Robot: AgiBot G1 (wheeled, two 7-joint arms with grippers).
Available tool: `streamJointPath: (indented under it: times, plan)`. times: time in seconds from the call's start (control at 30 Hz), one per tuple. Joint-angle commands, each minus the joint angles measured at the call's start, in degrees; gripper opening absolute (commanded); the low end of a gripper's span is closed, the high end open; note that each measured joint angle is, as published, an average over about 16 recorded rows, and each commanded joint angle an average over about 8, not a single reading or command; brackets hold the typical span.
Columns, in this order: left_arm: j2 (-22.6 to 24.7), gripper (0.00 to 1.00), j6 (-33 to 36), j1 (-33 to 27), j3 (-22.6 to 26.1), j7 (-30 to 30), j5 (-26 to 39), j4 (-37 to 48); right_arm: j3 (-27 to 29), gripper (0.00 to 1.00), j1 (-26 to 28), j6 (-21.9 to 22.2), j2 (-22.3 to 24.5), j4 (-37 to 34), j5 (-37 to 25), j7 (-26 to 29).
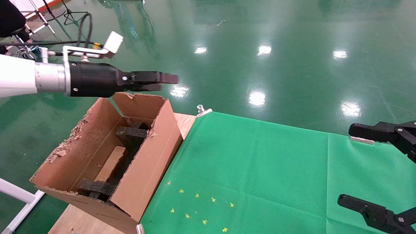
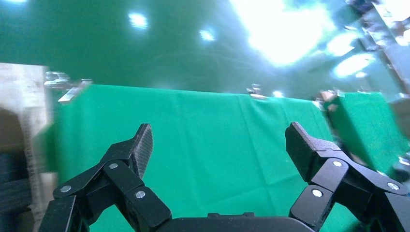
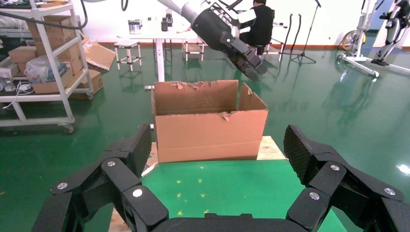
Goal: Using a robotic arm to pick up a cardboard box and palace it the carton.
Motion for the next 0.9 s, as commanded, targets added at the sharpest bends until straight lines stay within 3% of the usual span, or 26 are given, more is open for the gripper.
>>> streamJointPath:
  times: [0.03, 0.3, 0.9]
  plan:
    - [-0.4, 1.0, 2.1, 1.0, -1.7, 0.5, -3.0, -0.9, 0.0, 1.0, 0.0, 0.0, 0.0, 0.0, 0.0, 0.0]
    - [-0.5, 1.0, 2.1, 2.4, -2.7, 1.5, -3.4, -2.3, 0.0, 1.0, 0.0, 0.0, 0.0, 0.0, 0.0, 0.0]
    - [-2.2, 1.0, 3.6, 15.5, -14.4, 12.3, -9.1, -18.5, 0.0, 1.0, 0.0, 0.0, 0.0, 0.0, 0.0, 0.0]
